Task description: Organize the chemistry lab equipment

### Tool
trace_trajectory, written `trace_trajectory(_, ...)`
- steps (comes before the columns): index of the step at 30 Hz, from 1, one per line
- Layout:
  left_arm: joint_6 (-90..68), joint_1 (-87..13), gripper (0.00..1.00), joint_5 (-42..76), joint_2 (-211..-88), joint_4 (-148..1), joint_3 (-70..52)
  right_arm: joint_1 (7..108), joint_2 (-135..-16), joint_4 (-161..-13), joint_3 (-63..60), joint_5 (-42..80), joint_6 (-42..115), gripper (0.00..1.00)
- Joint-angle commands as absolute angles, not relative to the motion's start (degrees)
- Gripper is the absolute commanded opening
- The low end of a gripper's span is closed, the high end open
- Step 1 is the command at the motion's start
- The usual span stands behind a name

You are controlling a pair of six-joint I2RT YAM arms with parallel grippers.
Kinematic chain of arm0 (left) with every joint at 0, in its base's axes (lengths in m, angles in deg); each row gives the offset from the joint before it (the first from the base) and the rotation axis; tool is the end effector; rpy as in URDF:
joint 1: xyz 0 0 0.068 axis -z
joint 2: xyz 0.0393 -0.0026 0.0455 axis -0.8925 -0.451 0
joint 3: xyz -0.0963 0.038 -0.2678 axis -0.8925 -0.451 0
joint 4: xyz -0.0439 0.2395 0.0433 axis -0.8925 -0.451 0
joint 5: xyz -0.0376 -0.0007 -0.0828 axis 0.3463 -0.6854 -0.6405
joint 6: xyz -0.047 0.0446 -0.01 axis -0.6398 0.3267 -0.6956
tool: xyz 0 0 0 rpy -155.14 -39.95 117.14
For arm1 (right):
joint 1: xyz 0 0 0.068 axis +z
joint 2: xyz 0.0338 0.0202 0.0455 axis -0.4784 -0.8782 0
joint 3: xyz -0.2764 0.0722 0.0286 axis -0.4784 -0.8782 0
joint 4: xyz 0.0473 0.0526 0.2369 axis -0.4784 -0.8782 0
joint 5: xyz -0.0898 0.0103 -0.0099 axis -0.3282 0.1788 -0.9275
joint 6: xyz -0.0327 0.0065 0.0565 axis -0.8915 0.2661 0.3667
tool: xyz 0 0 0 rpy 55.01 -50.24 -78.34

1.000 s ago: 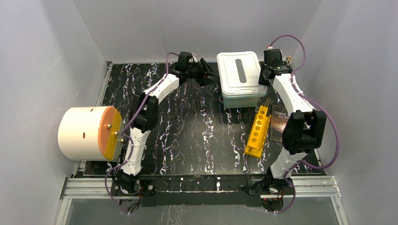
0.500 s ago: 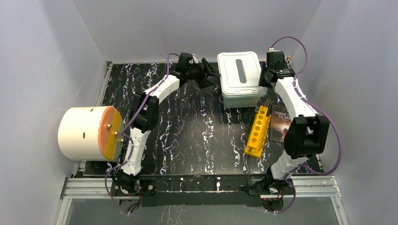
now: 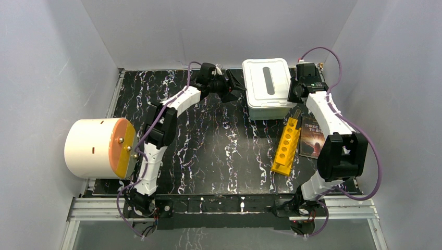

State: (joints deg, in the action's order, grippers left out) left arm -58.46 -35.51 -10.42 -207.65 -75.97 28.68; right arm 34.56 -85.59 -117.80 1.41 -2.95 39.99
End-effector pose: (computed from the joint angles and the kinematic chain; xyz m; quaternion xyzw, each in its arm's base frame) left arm 0.4754 -0.2832 0.2271 -0.0565 0.8169 -0.5386 0.1984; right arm 0.3533 0.0244 0.3138 0.0811 0.9110 -0.0570 0.4004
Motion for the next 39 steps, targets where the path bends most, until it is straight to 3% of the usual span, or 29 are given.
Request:
trace_trajectory(1,-55.2,-34.6,0.74,-8.6,-202.2,-79.0,28.8,34.3,-84.1,-119.0,2.0,-2.1,41.3,0.46)
trace_trajectory(8,-54.1,-34.6,0.65,-4.8,-198.7,-78.9,29.5,34.3,-87.0,-121.1,11.1,-2.5,44.7,0.55)
trace_trajectory(16,-53.4,-34.6,0.65,-4.9,-197.8,-79.6,29.7,34.3,-90.2,-118.4,14.8,7.4,45.3,0.6)
trace_trajectory(20,-50.2,-34.6,0.66,-1.6,-195.6,-83.4,28.7,34.7,-92.2,-117.0,14.9,12.6,44.1,0.72)
trace_trajectory(23,-44.8,-34.6,0.69,2.9,-192.7,-89.8,28.5,35.3,-93.1,-116.8,14.6,13.8,43.2,0.75)
trace_trajectory(30,-34.6,-35.3,0.77,13.5,-179.5,-102.6,18.9,36.5,-95.0,-120.3,12.9,8.0,43.6,0.73)
trace_trajectory(33,-33.7,-35.6,0.84,17.0,-172.9,-105.3,13.4,36.5,-95.0,-122.5,13.0,5.2,43.9,0.71)
trace_trajectory(35,-33.4,-35.7,0.97,19.7,-168.5,-107.4,10.4,36.5,-93.8,-123.1,13.9,4.5,44.0,0.71)
trace_trajectory(39,-33.4,-35.7,0.98,26.9,-160.2,-111.1,6.8,36.6,-91.0,-126.0,19.4,3.3,43.9,0.72)
